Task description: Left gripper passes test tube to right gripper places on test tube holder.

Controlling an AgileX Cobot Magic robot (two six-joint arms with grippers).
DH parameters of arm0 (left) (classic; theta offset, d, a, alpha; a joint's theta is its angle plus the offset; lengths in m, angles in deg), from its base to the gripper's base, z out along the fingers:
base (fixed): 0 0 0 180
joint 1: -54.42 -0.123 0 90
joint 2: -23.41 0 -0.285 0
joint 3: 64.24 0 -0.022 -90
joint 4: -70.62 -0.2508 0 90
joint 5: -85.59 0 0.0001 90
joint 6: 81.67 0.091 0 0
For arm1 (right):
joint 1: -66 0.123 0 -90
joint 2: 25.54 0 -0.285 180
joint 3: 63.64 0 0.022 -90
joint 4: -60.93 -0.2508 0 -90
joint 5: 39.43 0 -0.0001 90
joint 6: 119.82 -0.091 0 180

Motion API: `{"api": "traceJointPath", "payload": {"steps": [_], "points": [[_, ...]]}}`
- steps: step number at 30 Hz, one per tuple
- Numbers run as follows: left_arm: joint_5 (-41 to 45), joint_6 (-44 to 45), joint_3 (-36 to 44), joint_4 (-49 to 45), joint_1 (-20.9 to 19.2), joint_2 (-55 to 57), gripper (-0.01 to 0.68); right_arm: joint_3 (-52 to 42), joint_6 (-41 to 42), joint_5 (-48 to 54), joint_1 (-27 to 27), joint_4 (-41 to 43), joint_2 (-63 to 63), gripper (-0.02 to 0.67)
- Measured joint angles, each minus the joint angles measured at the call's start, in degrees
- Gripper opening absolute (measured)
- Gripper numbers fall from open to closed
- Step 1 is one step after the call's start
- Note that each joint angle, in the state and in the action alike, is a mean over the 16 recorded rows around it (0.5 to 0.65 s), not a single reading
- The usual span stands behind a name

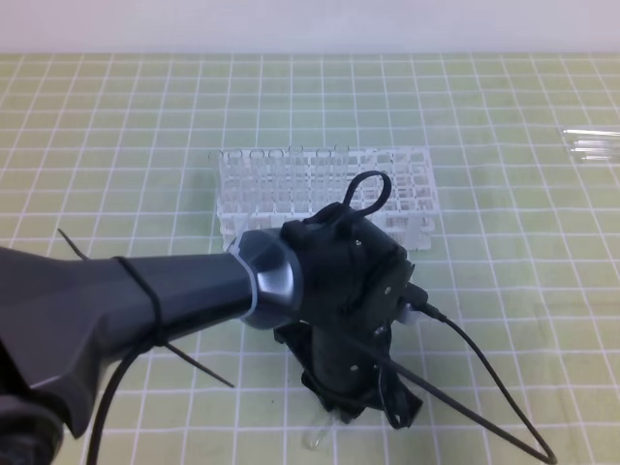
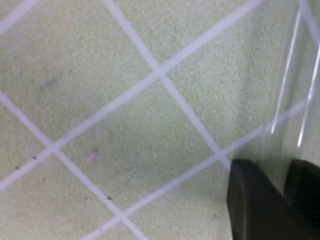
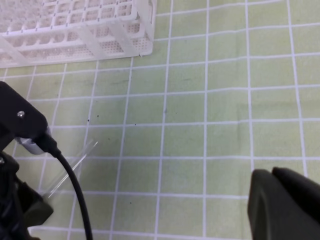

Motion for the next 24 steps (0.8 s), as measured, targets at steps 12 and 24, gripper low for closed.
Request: {"api": "traceJointPath", "payload": {"steps": [12, 24], "points": [[-1.7, 2.0, 0.1, -2.3, 0.0, -8.2, 0.017, 0.0, 0.0, 0.0, 0.0, -0.1, -0.1, -0.016], [-10.1, 1.9, 0.6, -8.1, -2.1, -22.1, 0.048, 0.0, 3.4, -0.1, 0.0, -3.7, -0.1, -0.016]]}}
